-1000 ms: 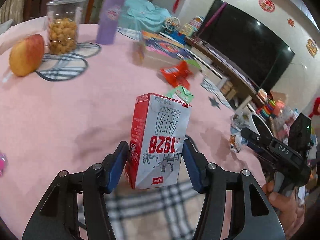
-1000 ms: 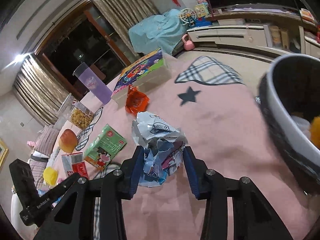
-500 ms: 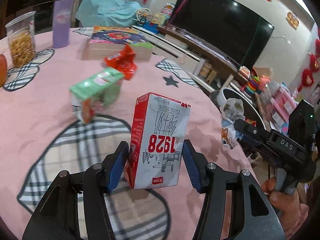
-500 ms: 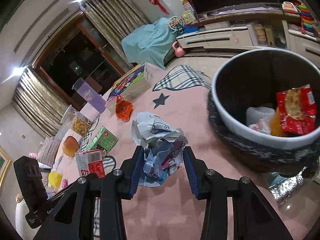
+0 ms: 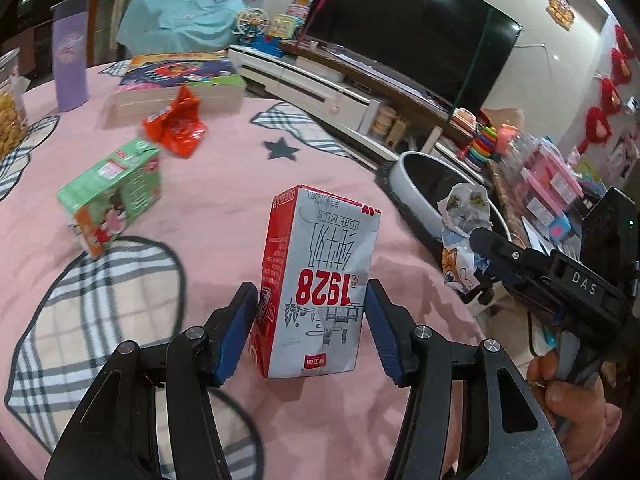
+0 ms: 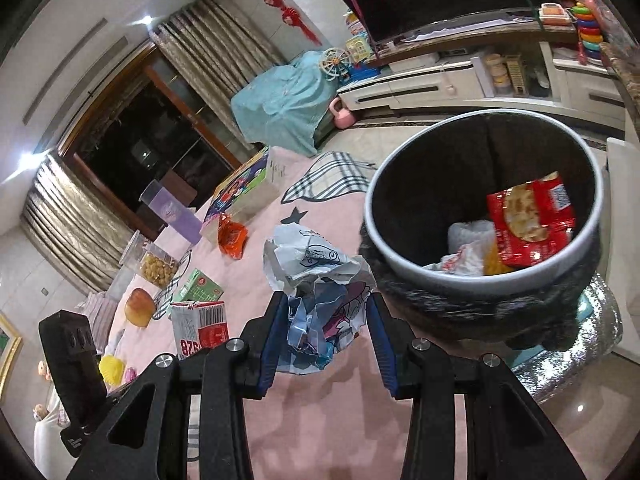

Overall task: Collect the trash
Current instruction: 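Carry the milk carton and crumpled wrapper over the bin with both tools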

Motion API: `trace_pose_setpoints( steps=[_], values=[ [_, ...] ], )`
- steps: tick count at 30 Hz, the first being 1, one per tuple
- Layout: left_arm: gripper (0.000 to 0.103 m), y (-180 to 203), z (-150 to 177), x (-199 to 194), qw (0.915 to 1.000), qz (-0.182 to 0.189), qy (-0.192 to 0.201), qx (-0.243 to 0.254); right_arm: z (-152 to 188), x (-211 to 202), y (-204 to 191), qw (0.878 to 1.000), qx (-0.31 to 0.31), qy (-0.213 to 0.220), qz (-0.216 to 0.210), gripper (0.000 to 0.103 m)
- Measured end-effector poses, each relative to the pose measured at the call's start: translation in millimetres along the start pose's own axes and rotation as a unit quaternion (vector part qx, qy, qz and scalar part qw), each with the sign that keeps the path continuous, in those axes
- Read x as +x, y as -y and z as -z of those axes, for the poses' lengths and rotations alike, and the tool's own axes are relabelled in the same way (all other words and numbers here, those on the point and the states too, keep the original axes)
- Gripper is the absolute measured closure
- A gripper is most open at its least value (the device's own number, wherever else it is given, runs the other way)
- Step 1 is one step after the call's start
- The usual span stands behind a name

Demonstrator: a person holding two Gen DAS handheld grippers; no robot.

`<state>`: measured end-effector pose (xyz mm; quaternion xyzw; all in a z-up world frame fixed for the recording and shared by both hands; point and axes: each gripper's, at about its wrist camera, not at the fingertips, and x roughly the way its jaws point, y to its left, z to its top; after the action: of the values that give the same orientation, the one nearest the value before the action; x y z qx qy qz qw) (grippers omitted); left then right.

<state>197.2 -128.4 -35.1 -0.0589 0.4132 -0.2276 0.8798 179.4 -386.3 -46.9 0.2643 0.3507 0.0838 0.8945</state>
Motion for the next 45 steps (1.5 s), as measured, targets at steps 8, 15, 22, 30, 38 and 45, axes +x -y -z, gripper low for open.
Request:
trace_pose_setpoints(
  steps=[8, 15, 22, 30, 38, 45],
  values=[
    [0.048, 31, -14, 13, 0.9994, 0.018, -0.009, 0.029, -6, -16, 15, 1.0, 0.012, 0.016, 0.014, 0.062],
    [0.048, 61, -23, 22, 0.9979, 0.033, -0.012, 0.054, -14, -30, 35, 0.999, 0.025, 0.03, 0.029, 0.062],
    [0.048, 88, -34, 30, 0.9957, 0.043, -0.013, 0.082, -26, -41, 51, 0.997, 0.035, 0.046, 0.044, 0.062],
    [0.048, 112, -48, 41, 0.9934, 0.047, -0.019, 0.103, -42, -46, 67, 0.996, 0.036, 0.055, 0.06, 0.061],
    [0.048, 137, -62, 55, 0.9905, 0.048, -0.023, 0.127, -55, -46, 79, 0.995, 0.036, 0.055, 0.071, 0.061],
    [0.048, 151, -71, 70, 0.9895, 0.045, -0.028, 0.134, -67, -43, 86, 0.995, 0.037, 0.055, 0.076, 0.061]
  ],
)
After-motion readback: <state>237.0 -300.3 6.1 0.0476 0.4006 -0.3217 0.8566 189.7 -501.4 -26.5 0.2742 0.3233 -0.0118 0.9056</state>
